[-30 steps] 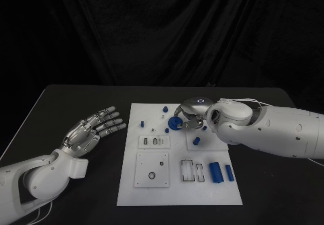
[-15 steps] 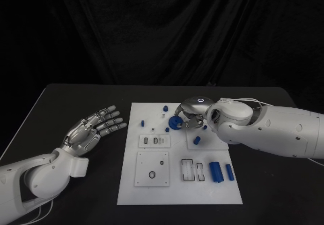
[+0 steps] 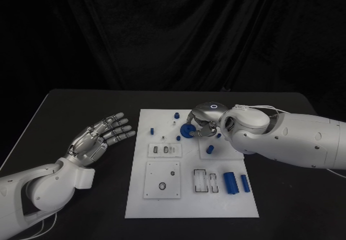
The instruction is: Assemble the parts on the task board
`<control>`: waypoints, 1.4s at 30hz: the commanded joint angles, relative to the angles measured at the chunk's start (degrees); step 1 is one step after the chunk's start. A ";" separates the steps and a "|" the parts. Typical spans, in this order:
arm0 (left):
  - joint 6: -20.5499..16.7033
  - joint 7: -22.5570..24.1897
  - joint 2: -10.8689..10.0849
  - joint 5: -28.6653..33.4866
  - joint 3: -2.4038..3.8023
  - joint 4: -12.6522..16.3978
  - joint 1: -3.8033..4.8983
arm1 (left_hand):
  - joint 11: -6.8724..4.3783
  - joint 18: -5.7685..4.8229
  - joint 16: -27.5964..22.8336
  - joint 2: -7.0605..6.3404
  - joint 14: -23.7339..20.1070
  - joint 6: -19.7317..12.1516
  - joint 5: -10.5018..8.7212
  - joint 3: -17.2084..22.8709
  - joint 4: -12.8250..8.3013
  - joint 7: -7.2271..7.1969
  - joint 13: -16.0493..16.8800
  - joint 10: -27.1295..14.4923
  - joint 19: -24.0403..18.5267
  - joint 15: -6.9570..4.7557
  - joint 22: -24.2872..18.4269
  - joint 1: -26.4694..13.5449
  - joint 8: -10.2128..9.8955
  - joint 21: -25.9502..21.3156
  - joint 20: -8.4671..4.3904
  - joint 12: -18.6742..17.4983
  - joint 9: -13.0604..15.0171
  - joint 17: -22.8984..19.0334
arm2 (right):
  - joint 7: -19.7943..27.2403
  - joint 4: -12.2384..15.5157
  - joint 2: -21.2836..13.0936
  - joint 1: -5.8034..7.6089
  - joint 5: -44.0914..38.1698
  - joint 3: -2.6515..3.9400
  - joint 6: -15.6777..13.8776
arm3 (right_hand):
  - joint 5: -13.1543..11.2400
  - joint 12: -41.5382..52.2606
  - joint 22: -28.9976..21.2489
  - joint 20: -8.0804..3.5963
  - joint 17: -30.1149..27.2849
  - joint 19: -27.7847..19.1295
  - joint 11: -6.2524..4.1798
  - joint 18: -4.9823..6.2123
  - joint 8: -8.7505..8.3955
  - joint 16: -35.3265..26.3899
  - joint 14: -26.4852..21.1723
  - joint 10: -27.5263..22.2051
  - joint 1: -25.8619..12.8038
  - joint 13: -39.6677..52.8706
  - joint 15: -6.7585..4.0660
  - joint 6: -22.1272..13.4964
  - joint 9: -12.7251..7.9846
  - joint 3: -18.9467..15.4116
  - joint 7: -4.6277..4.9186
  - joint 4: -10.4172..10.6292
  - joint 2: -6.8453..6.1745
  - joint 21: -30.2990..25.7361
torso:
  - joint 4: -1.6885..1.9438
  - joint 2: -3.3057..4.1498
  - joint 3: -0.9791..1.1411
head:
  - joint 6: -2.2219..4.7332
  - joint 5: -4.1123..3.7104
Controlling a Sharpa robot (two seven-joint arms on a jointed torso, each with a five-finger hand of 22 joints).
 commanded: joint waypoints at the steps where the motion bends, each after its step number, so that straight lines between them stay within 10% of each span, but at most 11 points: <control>1: 0.73 0.29 0.07 0.17 0.04 0.14 -0.08 | 0.54 -0.91 0.27 0.04 -0.19 -0.18 -0.16 0.45 -0.14 0.32 -0.09 -0.03 -0.50 0.35 -0.07 -0.57 -0.35 0.21 -0.01 0.20 -0.02 -0.01 | 0.17 -0.28 -0.16 -0.44 -0.31 -0.28 -1.18 | 1.75 -0.41 8.87 -0.40 1.00 0.07 -0.21 -0.49 4.02 -0.12 0.21 0.23 0.32 -0.02 -0.43 5.65 7.39 1.57 -3.44 -0.94 0.29 -0.09 | -0.02 -0.01 -0.02 | 0.01 0.05; 23: 0.41 0.21 -0.16 0.17 0.04 0.21 -0.08 | 0.62 -0.94 0.37 0.12 -0.19 0.06 -0.16 0.79 -0.17 0.36 -0.07 0.06 -0.52 0.40 -0.06 -0.69 -0.26 0.24 0.00 0.26 0.02 0.00 | 1.52 1.61 0.15 2.62 -0.31 -0.22 -6.87 | 5.02 -0.08 9.61 -0.42 1.90 1.01 -0.14 -0.79 4.23 0.64 0.99 1.38 -1.39 0.67 -0.46 4.94 8.93 2.88 -3.32 -0.39 -0.03 0.95 | 0.05 0.00 -0.06 | 0.23 0.50; 42: 0.83 0.02 0.90 0.17 0.04 -0.63 -0.09 | 0.72 -0.96 0.43 0.13 -0.20 0.00 -0.16 1.01 -0.21 0.39 -0.05 0.18 -0.55 0.41 -0.05 -0.78 -0.28 0.26 0.00 0.32 0.02 0.00 | 1.15 -3.47 5.85 2.10 -0.31 -0.22 -3.19 | 2.66 -0.35 9.55 -0.35 1.43 0.65 0.09 -0.65 3.38 0.15 0.65 0.78 -2.00 0.24 -0.32 3.67 9.19 3.56 -3.01 -0.31 -0.21 0.29 | 0.01 0.01 -0.03 | 0.11 0.07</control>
